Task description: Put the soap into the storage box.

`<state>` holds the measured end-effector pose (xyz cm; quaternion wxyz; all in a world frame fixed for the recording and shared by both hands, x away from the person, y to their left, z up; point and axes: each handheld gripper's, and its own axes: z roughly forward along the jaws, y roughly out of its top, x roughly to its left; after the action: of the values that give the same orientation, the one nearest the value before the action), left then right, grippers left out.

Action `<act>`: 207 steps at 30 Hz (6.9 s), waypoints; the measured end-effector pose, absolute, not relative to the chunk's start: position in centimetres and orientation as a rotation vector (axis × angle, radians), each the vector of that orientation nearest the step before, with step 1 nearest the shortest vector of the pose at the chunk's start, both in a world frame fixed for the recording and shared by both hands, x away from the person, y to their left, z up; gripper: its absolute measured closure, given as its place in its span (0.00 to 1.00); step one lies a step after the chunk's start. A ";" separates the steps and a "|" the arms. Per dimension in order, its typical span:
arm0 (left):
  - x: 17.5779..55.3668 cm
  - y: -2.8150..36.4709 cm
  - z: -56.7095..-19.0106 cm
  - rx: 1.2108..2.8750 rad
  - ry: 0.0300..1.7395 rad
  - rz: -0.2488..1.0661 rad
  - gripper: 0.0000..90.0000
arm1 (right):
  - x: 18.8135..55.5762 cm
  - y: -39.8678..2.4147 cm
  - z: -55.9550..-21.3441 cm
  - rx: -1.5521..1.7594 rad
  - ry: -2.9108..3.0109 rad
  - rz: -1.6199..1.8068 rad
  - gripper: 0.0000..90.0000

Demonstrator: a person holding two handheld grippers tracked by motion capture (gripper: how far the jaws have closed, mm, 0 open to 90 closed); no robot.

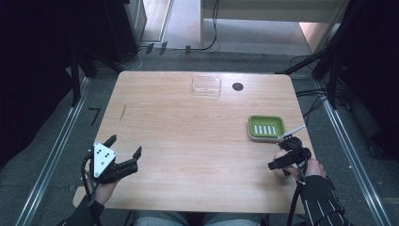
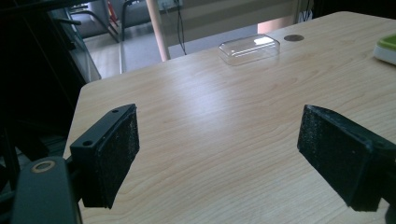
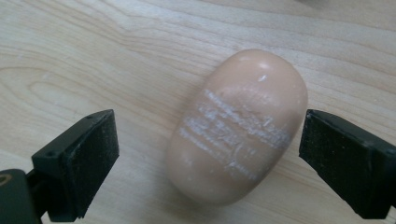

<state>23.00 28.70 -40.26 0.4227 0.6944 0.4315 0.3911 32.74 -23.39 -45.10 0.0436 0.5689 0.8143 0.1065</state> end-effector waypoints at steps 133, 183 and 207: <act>23.1 28.6 -40.3 1.740 1.076 0.976 0.15 | 34.9 -22.8 -44.7 1.633 2.587 0.180 0.37; 24.0 27.6 -40.5 1.765 1.046 0.958 0.15 | 36.8 -19.5 -41.0 1.276 2.716 0.270 0.37; 24.2 27.7 -40.6 1.769 1.050 0.953 0.15 | 39.2 -19.1 -39.8 1.201 2.723 0.275 0.37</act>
<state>24.15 27.69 -40.59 0.4236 0.7069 0.4194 0.3807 39.19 -19.13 -39.81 0.0763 0.4005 0.9085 0.0918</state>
